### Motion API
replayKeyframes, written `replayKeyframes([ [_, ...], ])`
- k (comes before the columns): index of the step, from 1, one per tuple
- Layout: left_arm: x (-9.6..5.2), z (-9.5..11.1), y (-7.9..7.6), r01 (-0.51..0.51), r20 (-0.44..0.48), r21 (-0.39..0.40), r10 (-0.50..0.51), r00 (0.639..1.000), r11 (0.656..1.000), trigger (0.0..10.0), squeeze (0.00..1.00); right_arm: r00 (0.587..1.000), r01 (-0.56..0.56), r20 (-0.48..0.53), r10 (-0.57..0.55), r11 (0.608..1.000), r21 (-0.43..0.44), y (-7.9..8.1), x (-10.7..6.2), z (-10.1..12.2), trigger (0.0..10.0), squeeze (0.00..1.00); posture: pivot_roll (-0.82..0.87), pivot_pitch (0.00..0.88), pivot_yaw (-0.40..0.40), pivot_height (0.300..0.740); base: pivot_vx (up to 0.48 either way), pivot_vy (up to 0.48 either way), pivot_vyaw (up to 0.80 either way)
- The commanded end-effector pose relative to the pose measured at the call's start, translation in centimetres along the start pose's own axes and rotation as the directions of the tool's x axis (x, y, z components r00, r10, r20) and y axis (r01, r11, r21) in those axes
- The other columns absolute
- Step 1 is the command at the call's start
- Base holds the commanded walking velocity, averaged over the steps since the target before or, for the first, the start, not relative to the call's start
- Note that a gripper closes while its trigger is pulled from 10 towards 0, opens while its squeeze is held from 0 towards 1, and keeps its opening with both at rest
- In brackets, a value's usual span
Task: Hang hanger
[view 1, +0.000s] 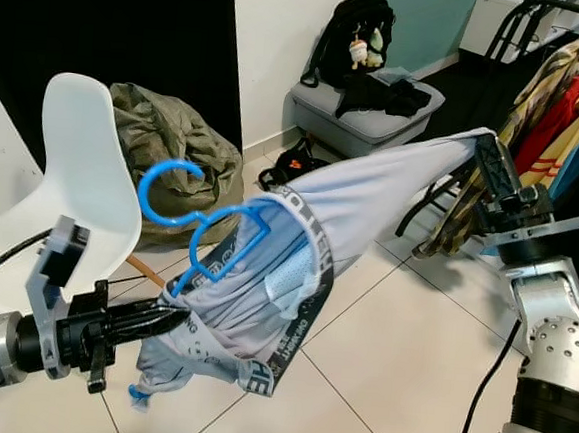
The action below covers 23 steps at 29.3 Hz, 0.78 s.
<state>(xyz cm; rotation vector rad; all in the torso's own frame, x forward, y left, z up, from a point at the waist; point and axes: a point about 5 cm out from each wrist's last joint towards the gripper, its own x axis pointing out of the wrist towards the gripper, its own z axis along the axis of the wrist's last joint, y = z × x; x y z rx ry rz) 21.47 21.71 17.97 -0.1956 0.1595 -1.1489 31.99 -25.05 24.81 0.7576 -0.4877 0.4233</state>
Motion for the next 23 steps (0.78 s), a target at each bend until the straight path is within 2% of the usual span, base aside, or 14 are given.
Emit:
replayKeyframes([
  [1,-0.3,-0.2,0.1,-0.025,-0.031,0.025,0.025,0.999,0.999,10.0,0.00,0.997,0.075,0.016,-0.075,0.997,-0.022,-1.0,-0.3,0.4,0.0,0.00,-0.02,0.130,0.051,0.740,0.000,0.000,0.00],
  [7,-0.1,-0.1,0.5,-0.055,-0.015,0.052,0.056,0.998,0.997,10.0,0.00,0.989,0.141,-0.045,-0.143,0.988,-0.056,-1.9,-0.5,-0.5,0.0,0.00,-0.02,0.130,0.051,0.740,0.000,0.000,0.00],
  [8,0.1,0.1,0.8,-0.077,0.008,0.073,0.077,0.997,0.994,10.0,0.00,0.970,0.197,-0.129,-0.208,0.976,-0.095,-2.6,-0.8,-1.8,6.0,0.00,-0.02,0.133,0.053,0.740,0.000,0.000,0.00],
  [9,0.1,0.1,0.8,-0.077,0.008,0.073,0.077,0.997,0.994,10.0,0.00,0.970,0.197,-0.129,-0.208,0.976,-0.095,-2.6,-0.8,-1.8,6.0,0.00,-0.02,0.133,0.053,0.740,0.000,0.000,0.00],
  [10,0.5,0.4,1.2,-0.104,0.030,0.094,0.102,0.994,0.990,10.0,0.00,0.954,0.196,-0.202,-0.221,0.971,-0.137,-2.7,-1.1,-3.0,10.0,0.00,-0.02,0.133,0.054,0.740,0.000,0.000,0.00],
  [12,0.5,0.4,1.2,-0.104,0.030,0.094,0.102,0.994,0.990,10.0,0.00,0.954,0.196,-0.202,-0.221,0.971,-0.137,-2.7,-1.1,-3.0,10.0,0.00,-0.02,0.133,0.054,0.740,0.000,0.000,0.00],
  [14,0.9,0.6,1.5,-0.131,0.044,0.116,0.127,0.991,0.985,10.0,0.00,0.948,0.169,-0.248,-0.200,0.975,-0.141,-2.4,-1.2,-3.8,10.0,0.00,-0.01,0.133,0.054,0.740,0.000,0.000,0.00],
  [15,1.3,0.7,1.8,-0.166,0.055,0.133,0.160,0.986,0.977,10.0,0.00,0.950,0.124,-0.267,-0.162,0.980,-0.152,-1.8,-1.2,-4.1,10.0,0.84,-0.02,0.134,0.056,0.740,0.000,0.000,0.00],
  [16,1.3,0.7,1.8,-0.166,0.055,0.133,0.160,0.986,0.977,10.0,0.00,0.950,0.124,-0.267,-0.162,0.980,-0.152,-1.8,-1.2,-4.1,10.0,0.84,-0.02,0.134,0.056,0.740,0.000,0.000,0.00],
  [17,1.9,1.0,2.5,-0.234,0.079,0.173,0.223,0.972,0.957,10.0,0.00,0.964,0.106,-0.227,-0.137,0.984,-0.145,-1.4,-0.9,-3.6,10.0,1.00,-0.01,0.134,0.054,0.740,0.000,0.000,0.00],
  [18,2.5,1.3,3.0,-0.296,0.100,0.223,0.280,0.955,0.929,10.0,0.00,0.973,0.127,-0.174,-0.152,0.981,-0.148,-1.6,-0.7,-2.8,10.0,1.00,-0.01,0.134,0.054,0.740,0.000,0.000,0.00],
  [20,2.5,1.3,3.0,-0.296,0.100,0.223,0.280,0.955,0.929,10.0,0.00,0.973,0.127,-0.174,-0.152,0.981,-0.148,-1.6,-0.7,-2.8,10.0,1.00,-0.01,0.134,0.054,0.740,0.000,0.000,0.00],
  [22,3.1,1.9,3.6,-0.360,0.144,0.265,0.333,0.932,0.894,10.0,0.00,0.967,0.212,-0.105,-0.233,0.961,-0.175,-2.6,-0.6,-1.8,10.0,1.00,-0.02,0.134,0.054,0.740,0.000,0.000,0.00],
  [23,3.1,1.9,3.6,-0.360,0.144,0.265,0.333,0.932,0.894,10.0,0.00,0.967,0.212,-0.105,-0.233,0.961,-0.175,-2.6,-0.6,-1.8,10.0,1.00,-0.02,0.134,0.054,0.740,0.000,0.000,0.00],
])
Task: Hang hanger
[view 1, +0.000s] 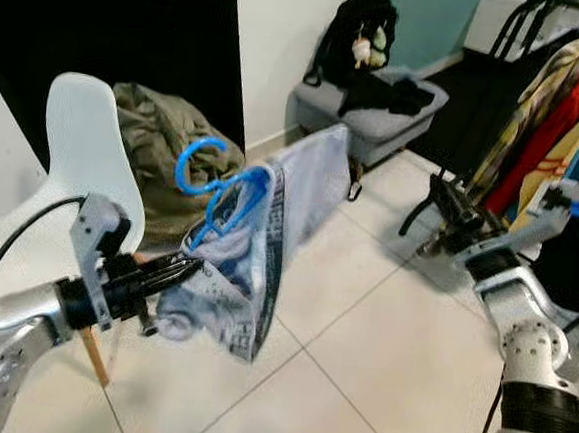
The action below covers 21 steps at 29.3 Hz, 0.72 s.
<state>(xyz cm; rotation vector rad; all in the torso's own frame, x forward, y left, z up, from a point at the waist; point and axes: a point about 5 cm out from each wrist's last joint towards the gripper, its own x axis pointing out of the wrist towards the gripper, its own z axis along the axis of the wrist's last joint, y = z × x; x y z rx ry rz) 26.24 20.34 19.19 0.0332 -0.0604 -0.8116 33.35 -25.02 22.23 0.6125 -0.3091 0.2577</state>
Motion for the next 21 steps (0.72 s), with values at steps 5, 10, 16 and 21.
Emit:
replayKeyframes([
  [5,0.4,-0.3,0.1,-0.008,-0.036,0.082,0.011,0.999,0.997,10.0,0.00,0.950,0.310,0.072,-0.303,0.942,-0.127,-4.0,-0.7,1.3,10.0,1.00,-0.02,0.132,0.051,0.740,0.000,0.000,0.00],
  [10,0.6,-0.4,-0.9,0.136,-0.151,0.177,-0.109,0.982,0.975,10.0,0.00,0.994,-0.107,-0.069,0.090,0.944,-0.313,1.3,0.4,0.9,10.0,0.00,-0.01,0.133,0.052,0.740,0.000,0.000,0.00],
  [16,1.1,-0.3,-2.4,0.340,-0.264,0.231,-0.277,0.924,0.912,10.0,0.00,0.741,-0.665,-0.319,0.591,0.712,-0.225,7.9,-1.2,1.1,10.0,0.00,-0.02,0.128,0.054,0.740,0.000,0.000,0.00],
  [21,1.6,-0.1,-2.5,0.407,-0.310,0.279,-0.319,0.896,0.870,10.0,0.00,0.584,-0.803,-0.413,0.699,0.573,-0.167,9.2,-2.3,1.7,10.0,0.00,-0.02,0.126,0.054,0.740,0.000,0.000,0.00],
])
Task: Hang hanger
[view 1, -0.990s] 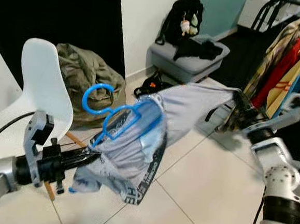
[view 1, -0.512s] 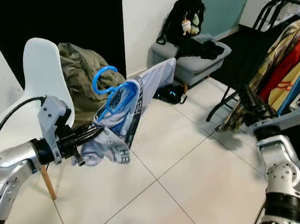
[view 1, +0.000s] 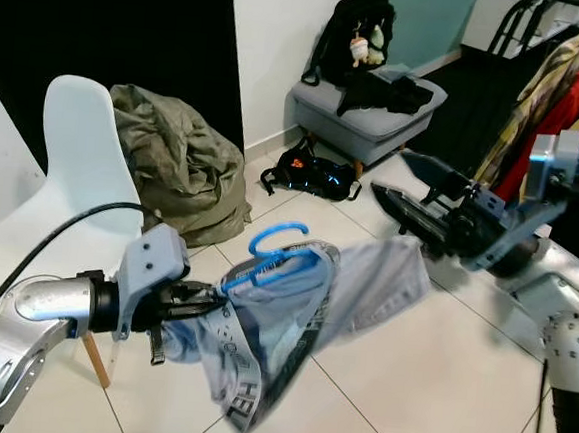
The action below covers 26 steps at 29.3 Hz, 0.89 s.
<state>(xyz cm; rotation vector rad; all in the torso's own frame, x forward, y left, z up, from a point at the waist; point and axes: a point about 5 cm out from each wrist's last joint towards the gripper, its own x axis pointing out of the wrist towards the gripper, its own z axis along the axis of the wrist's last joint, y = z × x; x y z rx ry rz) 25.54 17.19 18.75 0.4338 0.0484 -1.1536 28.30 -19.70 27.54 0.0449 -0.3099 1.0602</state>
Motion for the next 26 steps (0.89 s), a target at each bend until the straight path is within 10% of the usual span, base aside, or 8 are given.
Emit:
replayKeyframes([
  [1,0.1,0.4,0.5,0.057,-0.048,0.087,-0.053,0.997,0.995,10.0,0.00,0.986,-0.142,-0.092,0.141,0.990,-0.005,1.1,0.2,-0.2,10.0,0.00,-0.02,0.122,0.052,0.740,0.000,0.000,0.00],
  [8,0.8,1.3,1.7,0.142,-0.096,0.185,-0.126,0.987,0.972,10.0,0.00,0.920,-0.280,-0.288,0.266,0.960,-0.008,1.6,-0.2,-0.8,10.0,0.00,-0.03,0.113,0.057,0.740,0.000,0.000,0.00],
  [15,0.9,1.7,2.6,0.213,-0.138,0.232,-0.185,0.973,0.949,10.0,0.00,0.756,-0.399,-0.584,0.296,0.916,-0.053,2.0,-1.0,-2.6,10.0,0.00,-0.04,0.106,0.063,0.740,0.000,0.000,0.00],
  [26,1.0,1.5,2.7,0.252,-0.147,0.241,-0.222,0.964,0.937,10.0,0.00,0.717,-0.453,-0.641,0.275,0.882,-0.127,2.3,-0.2,-2.5,10.0,0.00,-0.04,0.102,0.072,0.740,0.000,0.000,0.00],
])
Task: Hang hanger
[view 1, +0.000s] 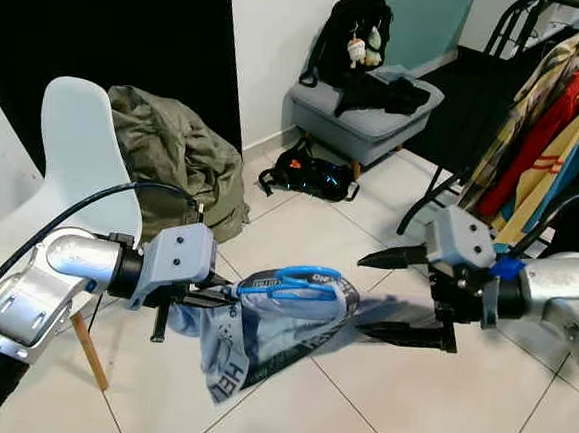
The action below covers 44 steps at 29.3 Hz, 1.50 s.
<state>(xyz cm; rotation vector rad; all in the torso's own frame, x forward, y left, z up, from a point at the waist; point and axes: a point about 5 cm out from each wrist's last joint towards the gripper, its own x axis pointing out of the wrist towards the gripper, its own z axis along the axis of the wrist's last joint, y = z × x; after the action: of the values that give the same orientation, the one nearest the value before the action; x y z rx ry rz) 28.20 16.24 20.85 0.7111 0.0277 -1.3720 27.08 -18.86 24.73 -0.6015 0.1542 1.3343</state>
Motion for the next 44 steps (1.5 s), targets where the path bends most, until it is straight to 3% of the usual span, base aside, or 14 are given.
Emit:
replayKeyframes([
  [1,-0.3,-0.3,-0.1,0.025,-0.032,0.012,-0.024,0.999,1.000,10.0,0.00,1.000,-0.026,-0.006,0.025,0.998,-0.049,0.3,0.6,0.6,10.0,0.00,-0.04,0.102,0.073,0.740,0.000,0.000,0.00],
  [2,-0.3,-0.3,-0.1,0.025,-0.032,0.012,-0.024,0.999,1.000,10.0,0.00,1.000,-0.026,-0.006,0.025,0.998,-0.049,0.3,0.6,0.6,10.0,0.00,-0.04,0.102,0.073,0.740,0.000,0.000,0.00],
  [3,-0.2,-0.3,0.0,0.030,-0.029,0.015,-0.029,0.999,0.999,10.0,0.00,1.000,-0.030,-0.007,0.029,0.998,-0.058,0.4,0.9,0.7,5.6,0.00,-0.04,0.102,0.073,0.740,0.000,0.000,0.00],
  [5,-0.2,-0.3,0.0,0.030,-0.029,0.015,-0.029,0.999,0.999,10.0,0.00,1.000,-0.030,-0.007,0.029,0.998,-0.058,0.4,0.9,0.7,5.6,0.00,-0.04,0.102,0.073,0.740,0.000,0.000,0.00],
  [6,-0.2,-0.2,0.0,0.033,-0.023,0.017,-0.033,0.999,0.999,10.0,0.00,1.000,-0.022,-0.008,0.021,0.997,-0.070,0.3,1.3,0.7,0.0,0.00,-0.04,0.103,0.074,0.740,0.000,0.000,0.00],
  [11,0.0,-0.1,0.1,0.040,-0.013,0.021,-0.040,0.999,0.999,10.0,0.00,0.999,-0.030,-0.029,0.027,0.994,-0.106,0.6,2.3,0.6,0.0,0.00,-0.04,0.102,0.075,0.740,0.000,0.000,0.00],
  [29,0.1,0.4,0.6,0.031,0.010,0.035,-0.031,0.999,0.999,10.0,0.00,0.995,-0.060,-0.082,0.050,0.990,-0.129,1.1,3.1,0.2,0.0,0.00,-0.04,0.104,0.075,0.740,0.000,0.000,0.00],
  [36,0.2,1.0,1.2,-0.007,0.058,0.027,0.005,0.998,1.000,10.0,0.00,0.996,0.085,-0.008,-0.087,0.989,-0.125,-0.5,3.0,0.6,0.0,0.00,-0.04,0.105,0.075,0.740,0.000,0.000,0.00],
  [37,0.0,1.2,1.4,-0.014,0.076,0.011,0.013,0.997,1.000,10.0,1.00,0.992,0.128,0.015,-0.127,0.985,-0.118,-0.8,2.8,0.7,0.0,0.00,-0.04,0.105,0.075,0.740,0.000,0.000,0.00],
  [40,0.0,1.3,1.5,-0.016,0.086,0.001,0.016,0.996,1.000,10.0,1.00,0.988,0.153,0.028,-0.151,0.982,-0.114,-1.0,2.7,0.7,0.0,0.00,-0.04,0.107,0.076,0.740,0.000,0.000,0.00],
  [44,-0.4,1.8,2.4,-0.092,0.131,-0.015,0.093,0.987,0.996,10.0,1.00,0.975,0.221,0.055,-0.217,0.970,-0.101,-1.6,2.1,0.8,0.0,0.00,-0.04,0.107,0.076,0.740,0.000,0.000,0.00],
])
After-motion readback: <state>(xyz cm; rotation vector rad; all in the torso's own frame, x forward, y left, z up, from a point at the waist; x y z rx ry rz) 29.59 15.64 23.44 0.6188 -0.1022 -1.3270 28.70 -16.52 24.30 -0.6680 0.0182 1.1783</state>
